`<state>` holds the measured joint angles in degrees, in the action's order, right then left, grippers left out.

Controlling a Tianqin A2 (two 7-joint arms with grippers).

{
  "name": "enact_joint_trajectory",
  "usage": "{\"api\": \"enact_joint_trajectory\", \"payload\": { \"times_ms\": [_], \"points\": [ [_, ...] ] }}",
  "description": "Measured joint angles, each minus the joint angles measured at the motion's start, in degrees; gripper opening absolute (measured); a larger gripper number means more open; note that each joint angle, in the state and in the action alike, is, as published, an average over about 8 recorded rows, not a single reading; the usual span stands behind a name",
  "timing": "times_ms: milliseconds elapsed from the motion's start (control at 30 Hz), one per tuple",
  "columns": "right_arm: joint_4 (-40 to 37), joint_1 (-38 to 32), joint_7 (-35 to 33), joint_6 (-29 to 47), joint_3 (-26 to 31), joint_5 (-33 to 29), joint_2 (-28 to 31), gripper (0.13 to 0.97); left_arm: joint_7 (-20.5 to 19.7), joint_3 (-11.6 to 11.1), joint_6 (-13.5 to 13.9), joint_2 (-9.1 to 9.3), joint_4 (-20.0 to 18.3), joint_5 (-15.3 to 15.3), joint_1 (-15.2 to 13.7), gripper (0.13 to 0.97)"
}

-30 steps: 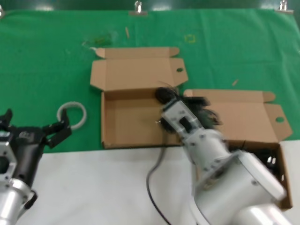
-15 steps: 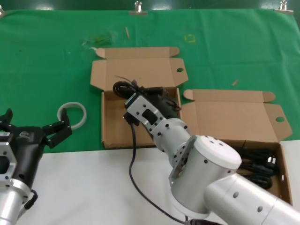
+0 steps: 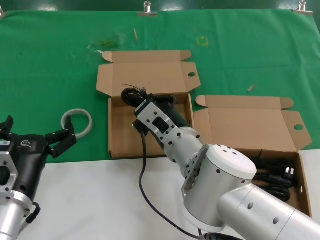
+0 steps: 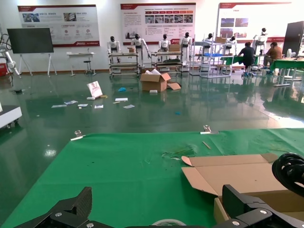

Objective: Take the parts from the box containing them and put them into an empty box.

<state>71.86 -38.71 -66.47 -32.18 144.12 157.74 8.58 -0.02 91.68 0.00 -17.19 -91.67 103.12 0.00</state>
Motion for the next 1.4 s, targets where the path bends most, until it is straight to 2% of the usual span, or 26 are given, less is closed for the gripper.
{"api": "enact_joint_trajectory", "payload": {
  "times_ms": [167,467,733,767,1033,1167,1400],
  "points": [
    [0.0,0.0,0.0,0.0,0.0,0.0,0.0,0.198,0.0,0.0,0.0,0.00,0.0,0.0,0.0,0.965],
    [0.0,0.0,0.0,0.0,0.0,0.0,0.0,0.294,0.0,0.0,0.0,0.00,0.0,0.0,0.0,0.965],
    [0.3,0.5,0.9,0.4,-0.7,-0.7,0.0,0.455,0.0,0.0,0.0,0.00,0.0,0.0,0.0,0.965],
    [0.4,0.8,1.3,0.6,-1.1,-1.1,0.0,0.455,0.0,0.0,0.0,0.00,0.0,0.0,0.0,0.965],
    [2.0,4.0,6.8,3.3,-5.4,-5.6,0.0,0.668,0.0,0.0,0.0,0.00,0.0,0.0,0.0,0.965],
    [3.1,6.0,10.3,5.0,-8.1,-8.4,0.0,0.668,0.0,0.0,0.0,0.00,0.0,0.0,0.0,0.965],
    [4.9,9.6,16.4,8.0,-13.0,-13.5,0.0,0.813,0.0,0.0,0.0,0.00,0.0,0.0,0.0,0.965]
  ]
}}
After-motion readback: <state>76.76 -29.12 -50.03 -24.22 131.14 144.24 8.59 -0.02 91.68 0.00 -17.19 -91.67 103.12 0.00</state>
